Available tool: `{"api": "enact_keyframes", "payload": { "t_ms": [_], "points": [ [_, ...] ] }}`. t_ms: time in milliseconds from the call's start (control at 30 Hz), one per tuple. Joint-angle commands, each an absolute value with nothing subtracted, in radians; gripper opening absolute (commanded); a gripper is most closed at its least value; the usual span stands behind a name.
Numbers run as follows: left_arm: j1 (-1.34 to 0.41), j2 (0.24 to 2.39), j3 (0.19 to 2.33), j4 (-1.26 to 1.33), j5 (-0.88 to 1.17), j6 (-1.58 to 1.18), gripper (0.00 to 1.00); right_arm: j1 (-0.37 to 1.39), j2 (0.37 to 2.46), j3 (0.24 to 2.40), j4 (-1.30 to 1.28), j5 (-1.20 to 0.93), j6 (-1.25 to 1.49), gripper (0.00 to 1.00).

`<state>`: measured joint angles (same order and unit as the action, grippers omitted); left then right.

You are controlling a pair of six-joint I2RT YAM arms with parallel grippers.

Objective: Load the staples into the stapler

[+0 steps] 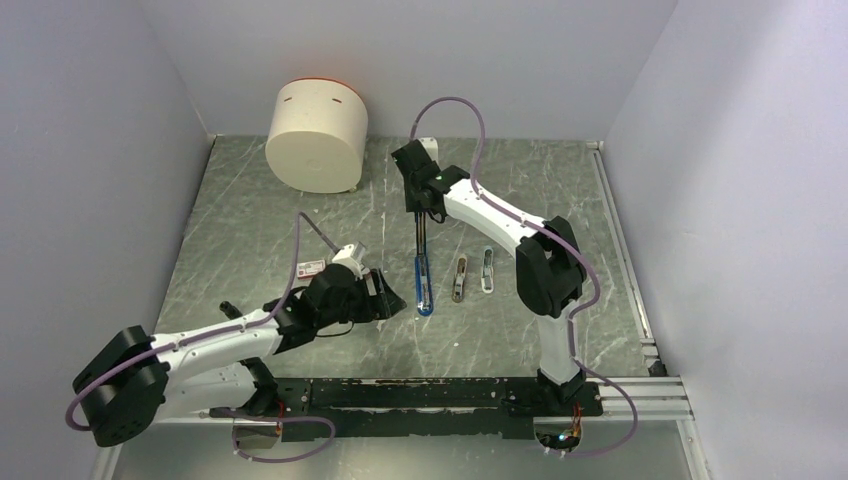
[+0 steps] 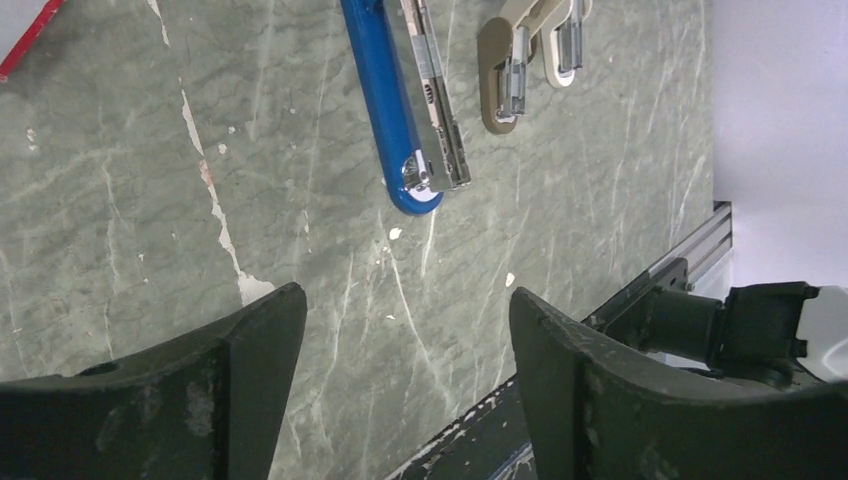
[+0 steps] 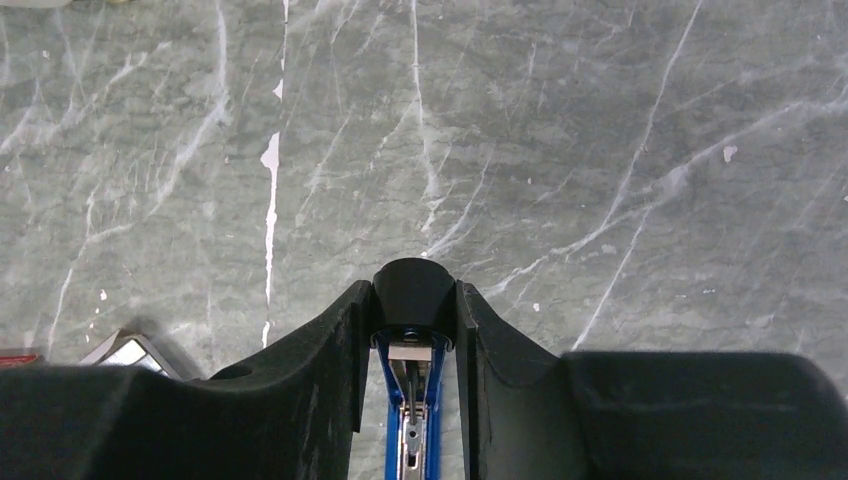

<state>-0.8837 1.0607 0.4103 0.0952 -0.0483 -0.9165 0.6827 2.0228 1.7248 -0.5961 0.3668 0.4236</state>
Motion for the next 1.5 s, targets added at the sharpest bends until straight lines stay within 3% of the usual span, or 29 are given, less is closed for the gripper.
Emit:
{"api": "enact_keyframes", "payload": {
  "t_ms": [0,367,500,967,1467],
  "points": [
    [-0.869,1.108,0.416,0.179,-0.009,-0.913,0.74,0.682,2.013,1.760,-0.602,0.363,0.406,0.24],
    [-0.854,1.399,0.555,0.238,0.112,-0.817,0.39,0.706,1.906,1.648,-0.560,0.378,0.545,0.22],
    [-0.854,1.487,0.604,0.234,0.105,-0.799,0.32,0.714,1.908,1.646,-0.561,0.381,0.574,0.21],
    [-0.854,1.579,0.587,0.219,0.118,-0.776,0.21,0.723,1.922,1.663,-0.566,0.376,0.561,0.21],
    [-0.854,1.635,0.465,0.255,0.052,-0.809,0.25,0.757,1.890,1.636,-0.625,0.361,0.576,0.21]
  ]
}}
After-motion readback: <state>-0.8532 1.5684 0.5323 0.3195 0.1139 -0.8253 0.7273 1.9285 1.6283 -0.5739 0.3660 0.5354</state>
